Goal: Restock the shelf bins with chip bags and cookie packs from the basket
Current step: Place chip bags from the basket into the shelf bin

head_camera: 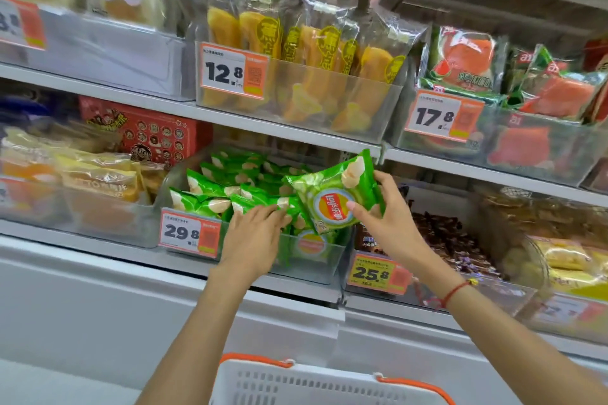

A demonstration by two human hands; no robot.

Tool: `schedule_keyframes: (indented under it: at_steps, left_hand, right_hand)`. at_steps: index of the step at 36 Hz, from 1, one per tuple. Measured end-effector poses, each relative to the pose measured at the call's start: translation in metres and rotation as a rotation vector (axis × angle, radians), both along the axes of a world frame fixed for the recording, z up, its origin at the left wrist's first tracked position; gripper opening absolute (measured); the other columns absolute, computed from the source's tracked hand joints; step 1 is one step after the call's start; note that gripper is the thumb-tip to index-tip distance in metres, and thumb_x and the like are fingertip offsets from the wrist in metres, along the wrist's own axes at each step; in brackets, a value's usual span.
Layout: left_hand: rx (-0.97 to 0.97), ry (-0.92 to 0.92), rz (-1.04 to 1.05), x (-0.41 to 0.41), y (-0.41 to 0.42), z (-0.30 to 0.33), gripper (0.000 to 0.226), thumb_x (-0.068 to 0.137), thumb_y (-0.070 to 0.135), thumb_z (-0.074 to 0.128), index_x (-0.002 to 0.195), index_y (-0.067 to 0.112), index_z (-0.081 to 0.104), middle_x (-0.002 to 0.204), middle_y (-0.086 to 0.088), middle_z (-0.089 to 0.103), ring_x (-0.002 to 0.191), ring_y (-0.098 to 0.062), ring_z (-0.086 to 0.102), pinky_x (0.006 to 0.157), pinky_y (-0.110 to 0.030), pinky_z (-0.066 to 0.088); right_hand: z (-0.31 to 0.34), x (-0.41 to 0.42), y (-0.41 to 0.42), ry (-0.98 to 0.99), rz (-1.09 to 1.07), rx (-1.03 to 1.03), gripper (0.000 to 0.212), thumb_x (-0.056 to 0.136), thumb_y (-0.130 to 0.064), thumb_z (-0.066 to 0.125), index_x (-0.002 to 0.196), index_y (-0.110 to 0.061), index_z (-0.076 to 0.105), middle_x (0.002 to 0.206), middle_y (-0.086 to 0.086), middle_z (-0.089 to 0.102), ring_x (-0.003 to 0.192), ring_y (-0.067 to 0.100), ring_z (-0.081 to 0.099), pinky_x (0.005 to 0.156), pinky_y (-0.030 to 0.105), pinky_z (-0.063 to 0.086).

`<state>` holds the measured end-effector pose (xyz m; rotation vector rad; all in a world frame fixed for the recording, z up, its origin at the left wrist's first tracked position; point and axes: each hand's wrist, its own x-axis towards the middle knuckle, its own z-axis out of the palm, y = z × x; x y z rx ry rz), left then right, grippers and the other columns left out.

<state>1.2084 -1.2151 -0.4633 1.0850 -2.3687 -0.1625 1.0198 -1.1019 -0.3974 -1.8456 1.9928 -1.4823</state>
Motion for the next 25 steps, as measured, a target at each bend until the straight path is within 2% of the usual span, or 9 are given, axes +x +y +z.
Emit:
schedule_keyframes:
  at_steps: [2,4,8,11,13,17,21,25]
  left_hand:
    - [-0.014,0.033,0.036,0.001,0.000,-0.009,0.044,0.101,0.026,0.024,0.142,0.029,0.041,0.146,0.010,0.041,0.137,-0.014,0.032,0.113,-0.043,0.015]
    - [-0.034,0.051,0.059,0.000,0.002,-0.009,0.046,0.100,0.028,0.020,0.140,0.030,0.044,0.144,0.013,0.043,0.137,-0.013,0.033,0.116,-0.046,0.007]
    - [-0.047,0.059,0.084,-0.002,0.004,-0.008,0.038,0.103,0.023,0.032,0.137,0.029,0.046,0.143,0.013,0.043,0.138,-0.012,0.032,0.117,-0.048,0.002]
    - [-0.044,0.065,0.106,-0.002,0.003,-0.011,0.041,0.102,0.023,0.034,0.141,0.033,0.043,0.146,0.015,0.041,0.139,-0.011,0.030,0.117,-0.047,0.001]
    - [-0.040,0.079,0.115,-0.002,0.001,-0.012,0.042,0.102,0.023,0.034,0.140,0.036,0.043,0.145,0.017,0.042,0.138,-0.010,0.031,0.117,-0.047,0.001]
    - [-0.037,0.060,0.132,-0.001,0.001,-0.011,0.045,0.100,0.021,0.034,0.142,0.038,0.040,0.146,0.019,0.040,0.138,-0.007,0.029,0.118,-0.048,-0.001]
    - [-0.046,0.005,0.130,0.000,0.001,-0.006,0.050,0.098,0.021,0.038,0.144,0.038,0.033,0.149,0.019,0.034,0.139,-0.006,0.027,0.118,-0.047,-0.002]
    - [-0.014,-0.023,0.084,0.005,0.001,-0.002,0.054,0.099,0.018,0.036,0.148,0.037,0.024,0.154,0.018,0.025,0.142,-0.005,0.021,0.117,-0.046,-0.002]
  right_hand:
    - [-0.007,-0.002,-0.007,0.069,0.001,0.052,0.053,0.084,-0.042,0.064,0.130,-0.033,0.040,0.094,0.015,0.066,0.072,0.024,0.060,0.075,0.051,0.053]
    - [-0.009,-0.007,-0.011,0.144,0.010,0.130,0.058,0.079,-0.050,0.060,0.131,-0.036,0.038,0.098,0.013,0.067,0.088,0.032,0.064,0.080,0.054,0.051]
    - [0.011,-0.021,-0.020,0.309,0.031,0.268,0.061,0.077,-0.056,0.057,0.131,-0.039,0.036,0.103,0.008,0.067,0.090,0.027,0.066,0.081,0.051,0.052]
    - [0.032,-0.024,-0.027,0.479,0.063,0.372,0.058,0.083,-0.039,0.067,0.134,-0.034,0.039,0.101,0.008,0.069,0.084,0.023,0.065,0.079,0.049,0.052]
    - [0.040,-0.019,-0.033,0.612,0.077,0.413,0.060,0.086,-0.030,0.069,0.139,-0.026,0.040,0.111,0.006,0.066,0.094,0.025,0.062,0.084,0.047,0.049]
    - [0.050,-0.002,-0.047,0.829,0.032,0.538,0.067,0.090,-0.033,0.063,0.148,-0.026,0.030,0.136,0.006,0.052,0.123,0.028,0.047,0.097,0.039,0.040]
    - [0.056,0.010,-0.062,0.923,-0.002,0.610,0.070,0.088,-0.035,0.065,0.148,-0.029,0.029,0.142,0.007,0.047,0.128,0.031,0.043,0.098,0.037,0.038]
    - [0.053,0.015,-0.062,0.945,-0.046,0.585,0.071,0.086,-0.034,0.068,0.147,-0.030,0.032,0.139,0.007,0.050,0.127,0.032,0.045,0.095,0.038,0.040]
